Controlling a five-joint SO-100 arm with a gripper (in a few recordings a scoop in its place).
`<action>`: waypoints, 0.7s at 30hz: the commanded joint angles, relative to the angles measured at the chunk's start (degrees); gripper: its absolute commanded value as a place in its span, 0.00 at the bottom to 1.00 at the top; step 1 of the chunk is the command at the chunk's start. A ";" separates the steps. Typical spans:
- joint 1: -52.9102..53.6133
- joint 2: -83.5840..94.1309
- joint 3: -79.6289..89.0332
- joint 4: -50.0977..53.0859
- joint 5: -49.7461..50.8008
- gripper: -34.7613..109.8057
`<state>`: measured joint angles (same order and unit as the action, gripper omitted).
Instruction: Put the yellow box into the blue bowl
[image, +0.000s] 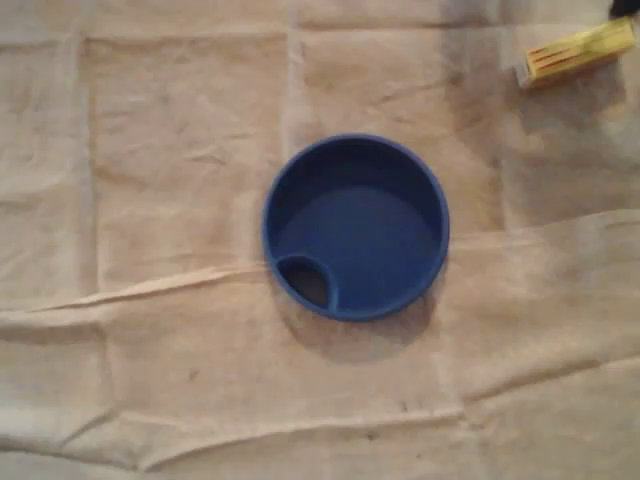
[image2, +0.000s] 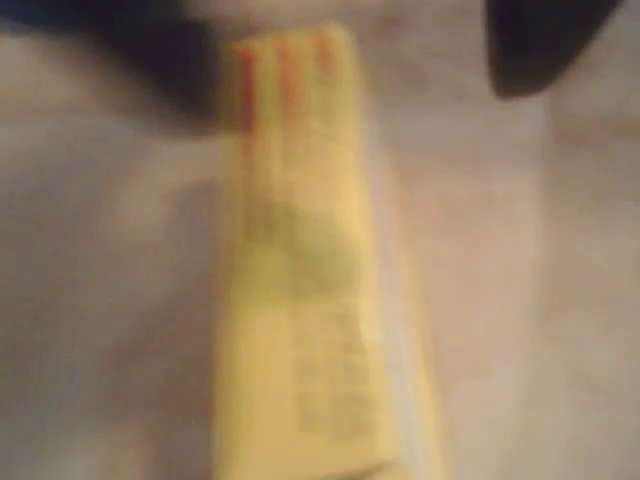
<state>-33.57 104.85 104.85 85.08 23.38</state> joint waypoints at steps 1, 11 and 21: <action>-0.26 -0.88 -1.41 -1.41 0.35 0.37; -3.60 -5.10 -0.79 -7.12 0.70 0.37; -5.10 -5.98 -0.79 -8.00 0.79 0.37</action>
<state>-38.85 98.44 104.85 77.61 23.38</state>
